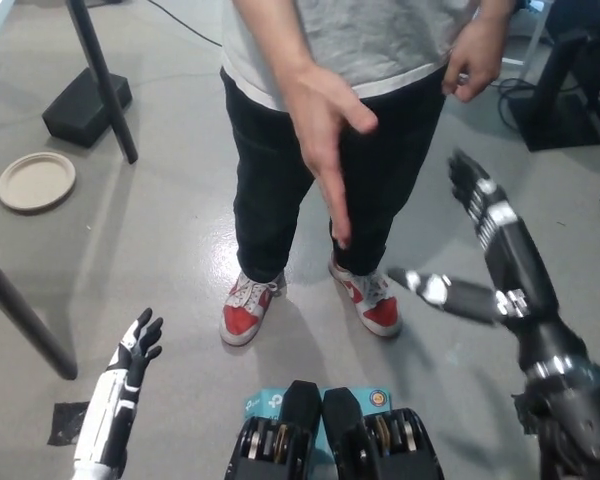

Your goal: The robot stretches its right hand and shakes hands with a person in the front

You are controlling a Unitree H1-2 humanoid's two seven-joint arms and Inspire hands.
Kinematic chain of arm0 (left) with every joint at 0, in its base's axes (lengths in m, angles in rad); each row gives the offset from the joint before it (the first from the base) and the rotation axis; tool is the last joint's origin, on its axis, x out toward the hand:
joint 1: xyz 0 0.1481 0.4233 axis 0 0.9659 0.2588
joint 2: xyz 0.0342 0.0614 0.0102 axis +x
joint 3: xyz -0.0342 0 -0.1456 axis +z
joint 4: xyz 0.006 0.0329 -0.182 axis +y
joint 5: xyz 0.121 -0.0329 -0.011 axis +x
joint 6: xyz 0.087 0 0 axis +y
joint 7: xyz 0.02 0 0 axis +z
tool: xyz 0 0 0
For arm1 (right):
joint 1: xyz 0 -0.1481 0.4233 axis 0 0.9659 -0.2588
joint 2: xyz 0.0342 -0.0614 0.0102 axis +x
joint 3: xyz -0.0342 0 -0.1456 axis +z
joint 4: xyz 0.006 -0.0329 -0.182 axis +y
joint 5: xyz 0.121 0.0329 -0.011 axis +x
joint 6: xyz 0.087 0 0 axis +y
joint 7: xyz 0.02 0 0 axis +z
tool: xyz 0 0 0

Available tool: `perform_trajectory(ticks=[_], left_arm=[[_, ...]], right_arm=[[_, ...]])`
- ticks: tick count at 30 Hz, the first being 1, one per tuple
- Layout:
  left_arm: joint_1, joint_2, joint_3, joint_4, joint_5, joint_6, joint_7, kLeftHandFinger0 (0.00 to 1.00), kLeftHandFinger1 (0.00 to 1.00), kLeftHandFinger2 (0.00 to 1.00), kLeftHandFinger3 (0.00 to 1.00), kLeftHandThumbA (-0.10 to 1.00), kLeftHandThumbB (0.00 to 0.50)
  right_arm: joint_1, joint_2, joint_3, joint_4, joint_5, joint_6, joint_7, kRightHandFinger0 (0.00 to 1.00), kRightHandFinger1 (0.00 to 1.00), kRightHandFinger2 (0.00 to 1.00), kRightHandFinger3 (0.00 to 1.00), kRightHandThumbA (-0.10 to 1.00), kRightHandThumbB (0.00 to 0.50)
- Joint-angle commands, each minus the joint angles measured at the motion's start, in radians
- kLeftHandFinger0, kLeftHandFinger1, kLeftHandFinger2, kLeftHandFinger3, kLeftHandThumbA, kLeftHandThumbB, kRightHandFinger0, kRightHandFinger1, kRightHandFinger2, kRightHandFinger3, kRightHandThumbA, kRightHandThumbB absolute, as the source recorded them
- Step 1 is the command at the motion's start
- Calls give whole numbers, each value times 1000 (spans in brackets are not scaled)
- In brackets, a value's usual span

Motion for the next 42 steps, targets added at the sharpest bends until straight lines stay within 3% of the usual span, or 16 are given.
perform_trajectory(ticks=[1,2,3,7,13,15,25,27,31,33,34,35,38,39,40,42], left_arm=[[-4,8,-2,11,10,-59,11,1000,1000,1000,1000,1000,102],[-5,8,-2,11,10,-61,10,1000,1000,1000,1000,1000,102],[-2,17,2,25,15,-69,11,1000,1000,1000,1000,1000,94],[2,25,2,35,28,-73,13,1000,1000,1000,1000,1000,105],[-1,29,3,47,35,-97,15,1000,1000,1000,1000,1000,91],[0,32,5,32,43,-73,14,1000,1000,1000,1000,1000,124],[-1,33,10,27,60,-67,19,1000,1000,1000,1000,1000,135],[-2,34,10,28,66,-64,19,1000,1000,1000,1000,1000,156],[-7,32,11,28,55,-62,15,1000,1000,1000,1000,1000,163],[-7,32,11,24,67,-59,19,1000,1000,1000,1000,1000,161],[-9,33,12,22,65,-57,18,1000,1000,1000,1000,1000,159],[-9,36,11,18,59,-50,10,1000,1000,1000,1000,1000,161],[-9,36,10,17,59,-49,9,1000,1000,1000,1000,1000,161],[-15,36,10,20,56,-54,9,1000,1000,1000,1000,1000,143],[-17,36,9,21,57,-59,9,1000,1000,1000,1000,1000,135],[-21,40,10,27,57,-63,9,1000,1000,1000,1000,1000,141]], right_arm=[[-102,26,33,-40,-65,133,5,1000,1000,1000,1000,1000,311],[-103,25,34,-41,-65,138,4,1000,1000,1000,1000,1000,311],[-160,45,58,23,-103,164,-7,1000,1000,1000,1000,1000,349],[-230,65,78,121,-130,184,-18,1000,1000,1000,1000,1000,375],[-275,76,83,201,-149,182,-22,1000,1000,1000,1000,1000,367],[-364,108,64,399,-131,147,-47,1000,1000,1000,1000,1000,332],[-467,129,45,600,-115,106,-54,1000,1000,1000,1000,1000,358],[-534,135,39,705,-109,90,-58,1000,1000,1000,1000,1000,320],[-590,138,32,803,-119,78,-81,1000,1000,1000,1000,985,318],[-617,142,42,833,-152,92,-113,1000,1000,1000,1000,710,303],[-625,145,41,844,-154,89,-123,1000,1000,1000,1000,657,302],[-630,148,46,845,-167,93,-139,1000,1000,1000,1000,517,295],[-632,149,45,850,-170,91,-143,1000,1000,1000,1000,512,294],[-623,148,52,838,-191,69,-167,1000,1000,1000,1000,-19,193],[-610,151,50,821,-195,46,-183,1000,1000,1000,1000,-97,145],[-599,153,45,805,-194,32,-193,960,1000,1000,1000,-100,100]])
